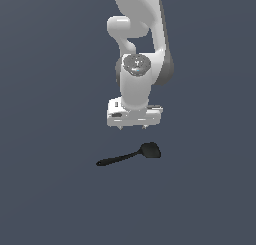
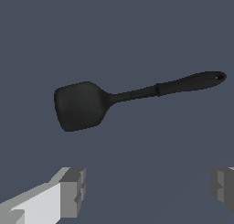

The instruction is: Pick up the object and move it to a goal position.

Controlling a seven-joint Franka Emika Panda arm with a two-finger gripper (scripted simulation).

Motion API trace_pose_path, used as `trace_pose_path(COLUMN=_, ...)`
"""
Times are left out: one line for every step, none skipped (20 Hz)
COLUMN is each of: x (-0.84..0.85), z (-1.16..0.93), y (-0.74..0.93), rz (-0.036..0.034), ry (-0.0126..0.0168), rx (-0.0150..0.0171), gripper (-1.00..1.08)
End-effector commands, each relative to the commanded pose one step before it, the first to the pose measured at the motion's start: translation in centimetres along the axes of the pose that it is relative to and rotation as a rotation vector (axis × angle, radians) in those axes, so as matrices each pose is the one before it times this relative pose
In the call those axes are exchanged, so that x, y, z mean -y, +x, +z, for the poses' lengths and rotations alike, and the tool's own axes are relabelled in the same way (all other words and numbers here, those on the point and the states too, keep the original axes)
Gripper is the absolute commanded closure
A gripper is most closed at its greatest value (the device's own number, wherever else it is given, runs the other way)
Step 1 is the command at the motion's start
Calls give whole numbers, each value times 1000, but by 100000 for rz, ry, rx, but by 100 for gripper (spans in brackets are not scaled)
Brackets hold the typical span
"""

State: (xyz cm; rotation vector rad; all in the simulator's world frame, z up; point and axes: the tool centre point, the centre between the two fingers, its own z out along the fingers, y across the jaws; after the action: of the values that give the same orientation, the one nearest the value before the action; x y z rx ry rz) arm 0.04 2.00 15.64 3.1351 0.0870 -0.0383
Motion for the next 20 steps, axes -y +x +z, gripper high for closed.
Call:
trace_pose_path(x=-1, z=0, y=0, rz=0, ry=0, rx=0, gripper=-92)
trace_pose_path(x=3, z=-11, y=9, rz=-75, ry=-56, rx=-27, gripper=-92)
trace_pose_path(x=21, z=-37, y=26, rz=-239, ry=-176, rx=-86, gripper=-92)
trace_pose_path(x=21, z=-55, y=43, rz=-365, ry=-271, rx=-133, gripper=-92)
trace_pose_path(x=38, z=-79, y=59, rz=-512, ry=-383, rx=-188, gripper=-92)
trace_pose_path(x=43, z=-98, y=77, rz=-633, ry=-480, rx=-236, gripper=-92)
trace_pose_path(x=51, z=-118, y=94, rz=-742, ry=-576, rx=-284, gripper=-92)
trace_pose_path(x=49, z=-112, y=92, rz=-686, ry=-551, rx=-273, gripper=-92)
trace_pose_path(x=35, z=-87, y=76, rz=-515, ry=-435, rx=-217, gripper=-92)
trace_pose_path(x=29, z=-64, y=58, rz=-355, ry=-324, rx=-163, gripper=-92)
trace_pose_path(x=16, z=-39, y=40, rz=-193, ry=-206, rx=-105, gripper=-92)
trace_pose_path(x=17, z=-22, y=20, rz=-58, ry=-111, rx=-58, gripper=-92)
trace_pose_path(x=4, z=10, y=-1, rz=59, ry=33, rx=16, gripper=-92)
trace_pose_path(x=-19, z=18, y=-23, rz=71, ry=105, rx=54, gripper=-92)
trace_pose_path(x=-4, z=3, y=-22, rz=-139, ry=57, rx=35, gripper=-92)
trace_pose_path(x=-2, z=-13, y=-15, rz=-195, ry=-7, rx=2, gripper=-92)
trace_pose_path(x=-7, z=-6, y=-3, rz=-68, ry=-13, rx=-5, gripper=-92)
trace_pose_path(x=38, z=7, y=11, rz=0, ry=0, rx=0, gripper=-92)
trace_pose_path(x=-30, z=7, y=12, rz=267, ry=-8, rx=-12, gripper=-92)
trace_pose_path(x=-6, z=23, y=24, rz=378, ry=20, rx=0, gripper=-92)
